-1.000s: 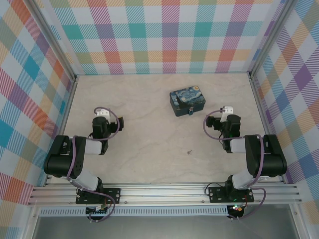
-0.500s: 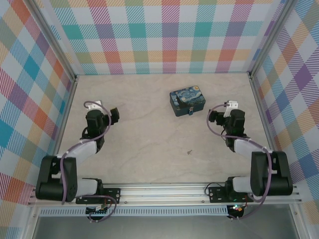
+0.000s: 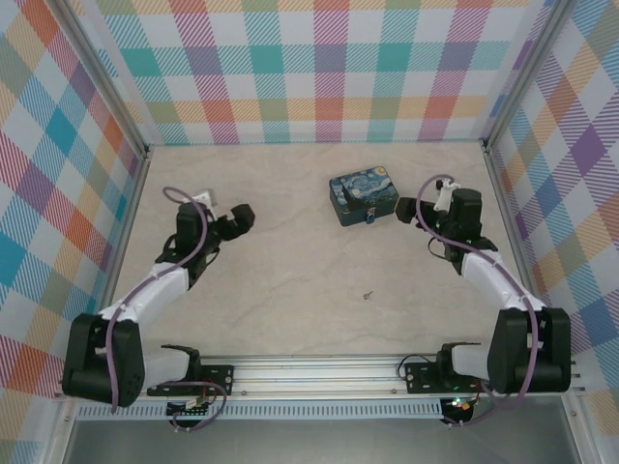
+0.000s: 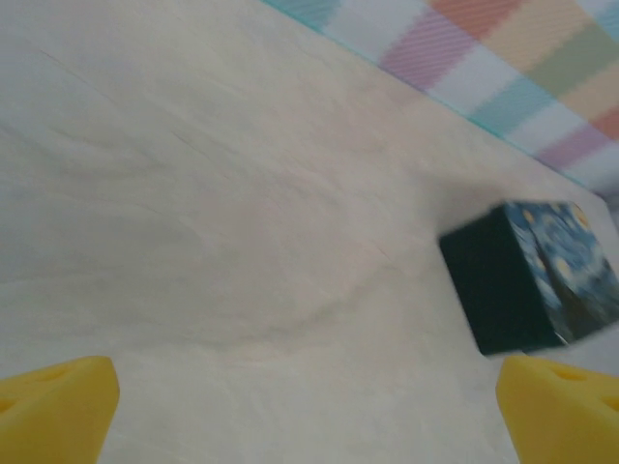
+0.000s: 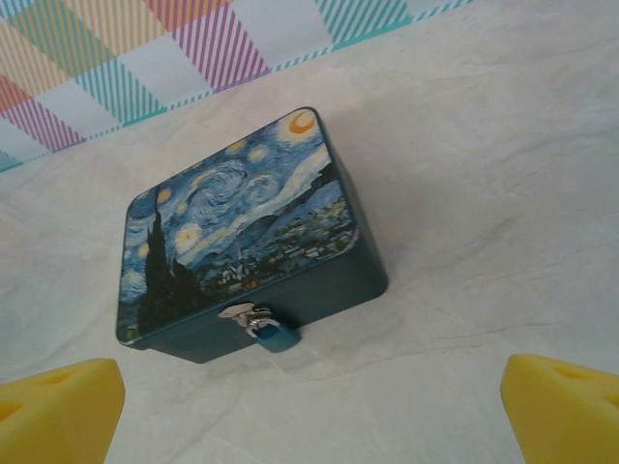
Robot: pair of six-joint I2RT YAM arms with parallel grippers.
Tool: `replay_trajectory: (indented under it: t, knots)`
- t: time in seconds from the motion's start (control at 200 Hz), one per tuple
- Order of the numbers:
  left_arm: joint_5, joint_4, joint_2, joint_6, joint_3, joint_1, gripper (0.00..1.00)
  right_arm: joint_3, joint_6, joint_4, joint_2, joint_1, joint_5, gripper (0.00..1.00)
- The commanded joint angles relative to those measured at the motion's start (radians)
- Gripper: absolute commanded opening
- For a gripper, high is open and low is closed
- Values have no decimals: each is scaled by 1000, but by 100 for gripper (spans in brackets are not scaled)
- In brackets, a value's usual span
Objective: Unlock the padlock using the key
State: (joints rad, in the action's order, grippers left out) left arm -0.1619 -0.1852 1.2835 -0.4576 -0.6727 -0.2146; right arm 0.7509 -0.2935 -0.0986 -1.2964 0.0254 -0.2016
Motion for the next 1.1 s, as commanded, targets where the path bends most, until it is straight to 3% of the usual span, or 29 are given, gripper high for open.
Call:
replay_trajectory:
  t: [0.0,0.175,0.5,1.095]
  knots:
    - [-133,-33,112,-93,-83,-60,100,97,-47,59,-81,-6,-75,100]
    - [-143,-55,295,-118,-231,-164,100,277,-37,121,-291,-7,-116,100]
    - [-230,-76,595,-179,-493,-246,95,517,-45,114,-589,-7,-190,100]
    - [-265,23,933,-224,-884,-314,92,645,-43,133,-754,-1,-388,97]
